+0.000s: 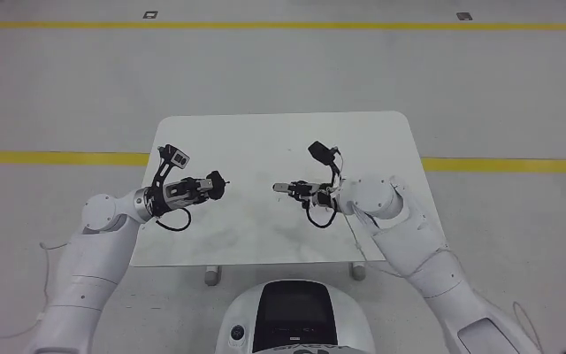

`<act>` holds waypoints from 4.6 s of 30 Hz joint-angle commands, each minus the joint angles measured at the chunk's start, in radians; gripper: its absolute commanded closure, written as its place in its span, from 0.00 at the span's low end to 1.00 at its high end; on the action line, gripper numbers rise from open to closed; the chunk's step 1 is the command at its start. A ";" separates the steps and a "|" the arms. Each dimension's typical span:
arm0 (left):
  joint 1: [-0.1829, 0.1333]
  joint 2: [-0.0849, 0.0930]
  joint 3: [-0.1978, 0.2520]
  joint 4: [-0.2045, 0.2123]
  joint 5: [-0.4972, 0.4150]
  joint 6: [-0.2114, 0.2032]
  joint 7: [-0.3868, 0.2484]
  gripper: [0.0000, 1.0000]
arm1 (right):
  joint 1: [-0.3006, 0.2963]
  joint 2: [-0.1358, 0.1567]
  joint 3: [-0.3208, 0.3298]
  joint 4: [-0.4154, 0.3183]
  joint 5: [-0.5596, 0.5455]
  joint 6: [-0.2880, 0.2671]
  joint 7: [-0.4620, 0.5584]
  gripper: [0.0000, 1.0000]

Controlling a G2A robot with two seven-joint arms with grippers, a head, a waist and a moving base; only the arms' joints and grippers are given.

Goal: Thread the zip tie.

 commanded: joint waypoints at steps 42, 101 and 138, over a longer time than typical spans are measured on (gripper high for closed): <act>0.000 0.000 0.000 0.000 0.000 0.000 0.000 1.00 | 0.411 -0.143 -0.313 0.600 -0.377 -0.038 0.199 0.00; 0.000 0.000 0.000 0.000 0.000 0.000 0.000 1.00 | 0.492 -0.289 -0.381 1.037 -0.416 -0.122 0.052 0.84; 0.000 0.000 0.000 0.000 0.000 0.000 0.000 1.00 | 0.534 -0.291 -0.283 1.058 -0.369 -0.233 0.089 1.00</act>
